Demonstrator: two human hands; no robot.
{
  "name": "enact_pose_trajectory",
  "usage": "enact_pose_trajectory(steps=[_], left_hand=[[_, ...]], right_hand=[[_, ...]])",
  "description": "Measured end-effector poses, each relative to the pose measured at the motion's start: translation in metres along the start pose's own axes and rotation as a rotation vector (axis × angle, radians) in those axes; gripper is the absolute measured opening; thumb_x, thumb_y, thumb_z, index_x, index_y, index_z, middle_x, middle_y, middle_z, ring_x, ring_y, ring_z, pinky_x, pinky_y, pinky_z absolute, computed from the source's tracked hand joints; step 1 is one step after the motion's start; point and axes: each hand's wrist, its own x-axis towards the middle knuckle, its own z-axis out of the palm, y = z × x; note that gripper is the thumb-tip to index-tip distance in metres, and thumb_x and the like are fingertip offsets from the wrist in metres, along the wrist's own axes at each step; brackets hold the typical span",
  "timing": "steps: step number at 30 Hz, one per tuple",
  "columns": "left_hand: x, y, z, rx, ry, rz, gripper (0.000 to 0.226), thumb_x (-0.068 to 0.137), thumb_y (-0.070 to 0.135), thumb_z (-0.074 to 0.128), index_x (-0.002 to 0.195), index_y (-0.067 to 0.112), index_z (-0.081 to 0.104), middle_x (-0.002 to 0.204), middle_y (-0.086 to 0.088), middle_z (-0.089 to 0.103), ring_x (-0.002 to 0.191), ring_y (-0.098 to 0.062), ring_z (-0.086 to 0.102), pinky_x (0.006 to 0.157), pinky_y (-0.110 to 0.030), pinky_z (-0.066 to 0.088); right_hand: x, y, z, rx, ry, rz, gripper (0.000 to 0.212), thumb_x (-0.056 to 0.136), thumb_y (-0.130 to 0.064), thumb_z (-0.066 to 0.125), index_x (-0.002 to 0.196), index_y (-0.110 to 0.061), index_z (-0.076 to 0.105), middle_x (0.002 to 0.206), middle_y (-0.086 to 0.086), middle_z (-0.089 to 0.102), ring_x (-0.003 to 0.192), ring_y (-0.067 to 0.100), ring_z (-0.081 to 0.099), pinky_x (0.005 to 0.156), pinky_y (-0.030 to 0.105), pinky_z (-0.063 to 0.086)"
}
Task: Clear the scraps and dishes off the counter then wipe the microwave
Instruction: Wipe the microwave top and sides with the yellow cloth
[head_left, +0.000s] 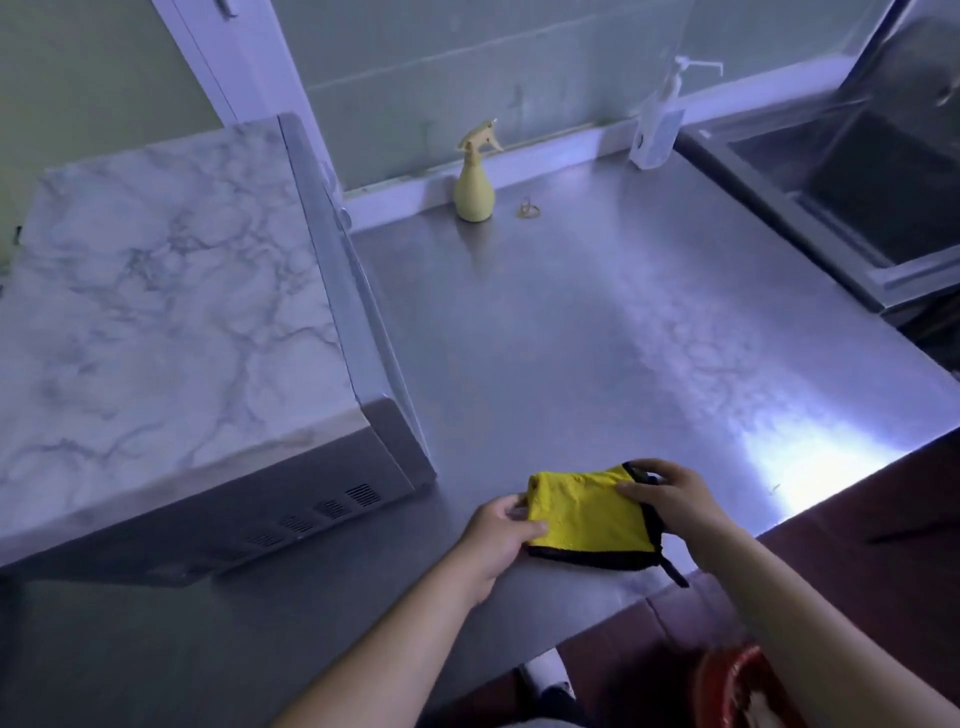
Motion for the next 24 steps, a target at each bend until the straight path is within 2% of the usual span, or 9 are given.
enact_pose_trajectory(steps=[2, 6, 9, 12, 14, 15, 17, 21, 24], left_hand=[[0.012, -0.006, 0.018, 0.018, 0.032, -0.029, 0.022, 0.087, 0.0, 0.068, 0.1, 0.017, 0.068, 0.105, -0.008, 0.073, 0.091, -0.018, 0.066, 0.082, -0.026, 0.051], [0.023, -0.01, 0.039, 0.094, 0.117, -0.054, 0.025, 0.083, 0.007, 0.072, 0.108, 0.011, 0.067, 0.109, -0.009, 0.073, 0.102, -0.025, 0.069, 0.095, -0.038, 0.052], [0.022, -0.009, 0.041, 0.122, 0.145, -0.045, 0.023, 0.082, 0.011, 0.072, 0.104, 0.014, 0.068, 0.105, -0.005, 0.073, 0.094, -0.018, 0.068, 0.084, -0.028, 0.051], [0.015, -0.01, 0.036, 0.147, 0.136, 0.0, 0.017, 0.085, 0.018, 0.068, 0.102, 0.019, 0.07, 0.101, -0.002, 0.074, 0.091, -0.013, 0.068, 0.081, -0.023, 0.049], [0.005, -0.01, 0.025, 0.125, 0.19, 0.02, 0.013, 0.096, 0.022, 0.059, 0.104, 0.025, 0.068, 0.097, 0.008, 0.072, 0.086, -0.004, 0.067, 0.079, -0.017, 0.05], [-0.003, -0.009, 0.017, 0.071, 0.226, 0.024, 0.017, 0.101, 0.02, 0.052, 0.105, 0.025, 0.068, 0.095, 0.008, 0.071, 0.081, -0.004, 0.067, 0.076, -0.018, 0.052], [-0.024, -0.01, -0.004, -0.052, 0.269, 0.038, 0.027, 0.106, 0.015, 0.041, 0.104, 0.02, 0.068, 0.094, -0.001, 0.072, 0.077, -0.013, 0.066, 0.072, -0.027, 0.054], [-0.089, -0.012, -0.061, -0.147, 0.302, 0.12, 0.026, 0.107, 0.016, 0.042, 0.109, 0.015, 0.068, 0.097, -0.008, 0.073, 0.08, -0.014, 0.066, 0.068, -0.024, 0.051], [-0.146, -0.013, -0.103, -0.183, 0.413, 0.186, 0.029, 0.105, 0.019, 0.044, 0.107, 0.01, 0.072, 0.099, -0.01, 0.076, 0.082, -0.013, 0.069, 0.073, -0.024, 0.05]], right_hand=[[0.018, 0.003, -0.009, -0.054, -0.02, 0.006, 0.033, 0.082, -0.002, 0.079, 0.112, -0.012, 0.07, 0.097, 0.008, 0.065, 0.087, 0.024, 0.061, 0.076, 0.032, 0.047], [0.038, 0.009, -0.018, -0.163, -0.039, -0.013, 0.031, 0.084, 0.001, 0.075, 0.111, -0.012, 0.07, 0.104, 0.011, 0.068, 0.09, 0.024, 0.061, 0.078, 0.031, 0.047], [0.044, 0.01, -0.018, -0.274, -0.031, -0.066, 0.027, 0.084, -0.002, 0.074, 0.108, -0.014, 0.07, 0.109, 0.012, 0.07, 0.088, 0.023, 0.061, 0.076, 0.03, 0.047], [0.038, -0.001, -0.015, -0.382, -0.002, -0.162, 0.028, 0.089, -0.014, 0.072, 0.117, -0.017, 0.069, 0.113, 0.008, 0.064, 0.095, 0.023, 0.061, 0.078, 0.031, 0.043], [0.028, -0.021, -0.01, -0.394, 0.018, -0.251, 0.015, 0.092, -0.019, 0.069, 0.106, -0.02, 0.073, 0.109, 0.006, 0.065, 0.096, 0.022, 0.061, 0.077, 0.031, 0.042], [0.02, -0.034, -0.006, -0.371, 0.005, -0.297, 0.008, 0.092, -0.018, 0.068, 0.095, -0.02, 0.075, 0.101, 0.005, 0.069, 0.091, 0.022, 0.062, 0.073, 0.031, 0.042], [0.0, -0.063, 0.009, -0.305, -0.068, -0.39, 0.018, 0.092, -0.013, 0.066, 0.078, -0.018, 0.076, 0.081, 0.006, 0.074, 0.076, 0.02, 0.063, 0.064, 0.03, 0.044], [-0.061, -0.121, 0.061, -0.286, -0.226, -0.672, 0.019, 0.091, -0.013, 0.066, 0.074, -0.016, 0.076, 0.065, 0.002, 0.07, 0.043, 0.002, 0.044, 0.043, 0.014, 0.03], [-0.111, -0.153, 0.109, -0.239, -0.371, -0.862, 0.02, 0.094, -0.012, 0.065, 0.076, -0.016, 0.074, 0.067, -0.008, 0.07, 0.047, -0.003, 0.053, 0.046, 0.006, 0.033]])
